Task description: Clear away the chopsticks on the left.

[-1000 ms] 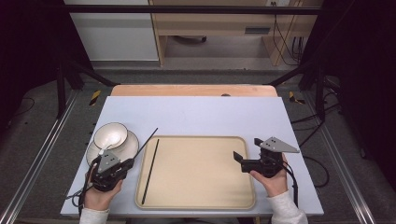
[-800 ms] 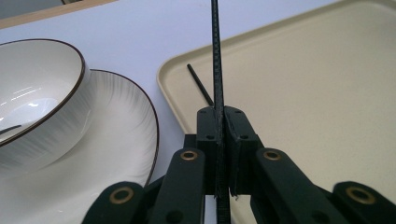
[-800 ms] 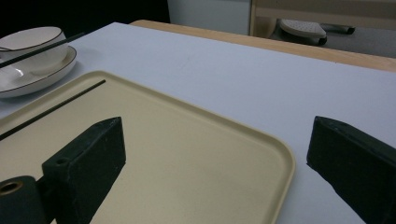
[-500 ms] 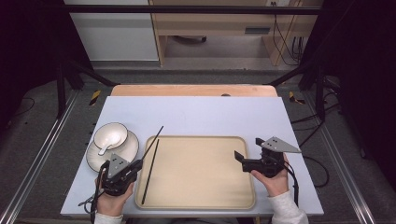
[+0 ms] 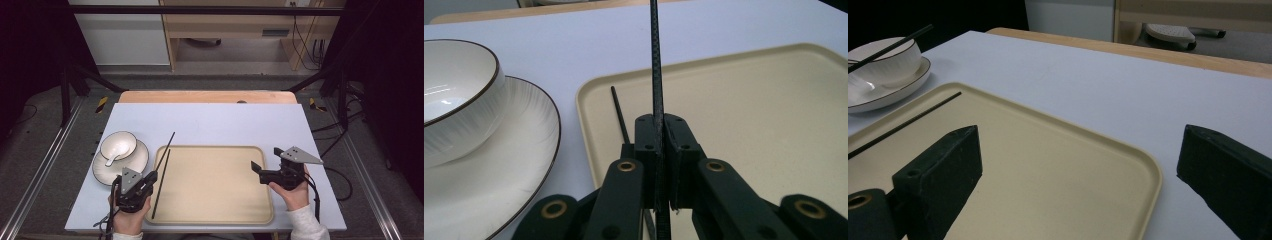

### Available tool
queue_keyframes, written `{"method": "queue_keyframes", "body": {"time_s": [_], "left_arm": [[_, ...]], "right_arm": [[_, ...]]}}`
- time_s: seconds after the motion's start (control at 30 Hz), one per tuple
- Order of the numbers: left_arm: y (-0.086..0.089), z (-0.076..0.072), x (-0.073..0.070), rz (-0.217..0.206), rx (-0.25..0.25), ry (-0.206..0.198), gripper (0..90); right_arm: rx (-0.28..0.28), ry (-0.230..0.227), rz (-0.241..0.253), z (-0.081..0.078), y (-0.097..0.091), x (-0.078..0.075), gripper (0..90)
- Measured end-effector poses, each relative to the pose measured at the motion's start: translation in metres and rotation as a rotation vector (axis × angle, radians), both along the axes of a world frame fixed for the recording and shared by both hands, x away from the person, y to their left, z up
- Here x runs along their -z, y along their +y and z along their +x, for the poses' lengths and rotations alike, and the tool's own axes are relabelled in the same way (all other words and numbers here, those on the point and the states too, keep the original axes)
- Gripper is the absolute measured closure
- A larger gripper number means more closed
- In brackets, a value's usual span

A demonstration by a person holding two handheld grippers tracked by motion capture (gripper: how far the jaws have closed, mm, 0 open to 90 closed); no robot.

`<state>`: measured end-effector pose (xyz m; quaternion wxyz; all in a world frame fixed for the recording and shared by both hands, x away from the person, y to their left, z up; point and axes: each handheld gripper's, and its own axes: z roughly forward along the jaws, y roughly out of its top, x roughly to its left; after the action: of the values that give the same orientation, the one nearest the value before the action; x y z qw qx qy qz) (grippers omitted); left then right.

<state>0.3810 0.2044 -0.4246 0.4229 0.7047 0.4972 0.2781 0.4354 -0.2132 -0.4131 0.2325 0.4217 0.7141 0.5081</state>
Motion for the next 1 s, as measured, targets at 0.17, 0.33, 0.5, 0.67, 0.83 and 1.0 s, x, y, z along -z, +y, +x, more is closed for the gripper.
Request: {"method": "queue_keyframes", "body": {"time_s": [0.17, 0.33, 0.5, 0.67, 0.83, 1.0], "left_arm": [[-0.011, -0.005, 0.001, -0.024, -0.056, -0.022, 85.3], [-0.013, -0.01, 0.006, -0.028, -0.065, -0.024, 85.3], [-0.013, -0.014, 0.018, -0.072, -0.099, -0.032, 85.3], [-0.017, -0.016, 0.027, -0.093, -0.117, -0.033, 85.3], [-0.018, -0.019, 0.039, -0.114, -0.134, -0.02, 85.3], [-0.023, -0.019, 0.047, -0.112, -0.136, -0.009, 85.3]], "right_arm": [[-0.007, 0.002, 0.011, -0.001, 0.001, 0.0, 4.5], [-0.008, 0.004, 0.011, -0.001, 0.001, 0.0, 4.5], [-0.003, 0.001, 0.008, -0.001, 0.0, -0.001, 4.5], [-0.003, 0.001, 0.007, 0.0, 0.0, 0.0, 4.5], [0.0, 0.006, 0.004, 0.0, 0.001, 0.0, 4.5], [-0.002, 0.012, -0.002, 0.0, 0.002, 0.002, 4.5]]}}
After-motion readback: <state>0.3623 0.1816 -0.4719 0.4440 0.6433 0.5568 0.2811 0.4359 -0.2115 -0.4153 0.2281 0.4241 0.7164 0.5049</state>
